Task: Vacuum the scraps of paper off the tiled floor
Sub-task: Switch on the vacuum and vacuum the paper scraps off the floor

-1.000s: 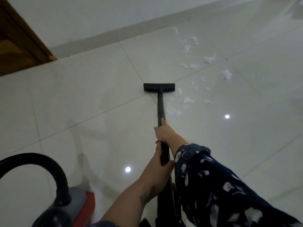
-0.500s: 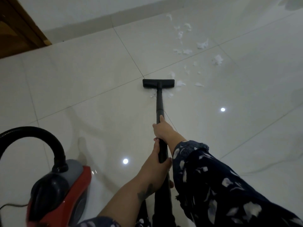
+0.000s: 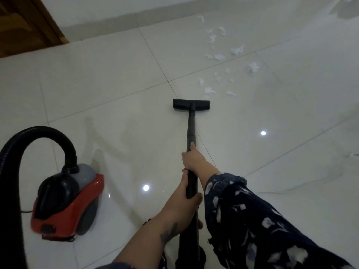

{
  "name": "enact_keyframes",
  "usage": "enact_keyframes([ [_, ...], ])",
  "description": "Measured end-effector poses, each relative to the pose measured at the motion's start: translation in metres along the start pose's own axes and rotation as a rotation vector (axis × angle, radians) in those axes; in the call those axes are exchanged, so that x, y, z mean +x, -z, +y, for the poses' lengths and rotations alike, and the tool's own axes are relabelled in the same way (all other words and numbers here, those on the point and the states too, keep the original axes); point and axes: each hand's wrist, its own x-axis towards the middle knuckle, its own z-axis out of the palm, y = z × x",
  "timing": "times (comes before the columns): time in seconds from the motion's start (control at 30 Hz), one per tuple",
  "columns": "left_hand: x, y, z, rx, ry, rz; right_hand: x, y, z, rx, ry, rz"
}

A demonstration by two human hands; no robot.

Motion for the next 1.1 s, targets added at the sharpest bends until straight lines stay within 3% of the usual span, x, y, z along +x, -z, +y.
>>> enact_keyframes([
  [0.43, 0.022, -0.002, -0.004, 0.099, 0.019, -0.039, 0.015, 0.009, 0.019, 0.127, -0.066, 0.032],
  [0.8, 0.068, 0.018, 0.036, 0.083, -0.019, -0.092, 0.063, 0.036, -0.013, 0.218, -0.087, 0.038],
  [0.87, 0.106, 0.05, 0.046, 0.101, -0.002, -0.105, 0.098, 0.034, -0.045, 0.25, -0.103, 0.047],
  [1.1, 0.133, 0.061, 0.066, 0.102, -0.035, -0.102, 0.124, 0.047, -0.067, 0.196, -0.085, 0.042],
])
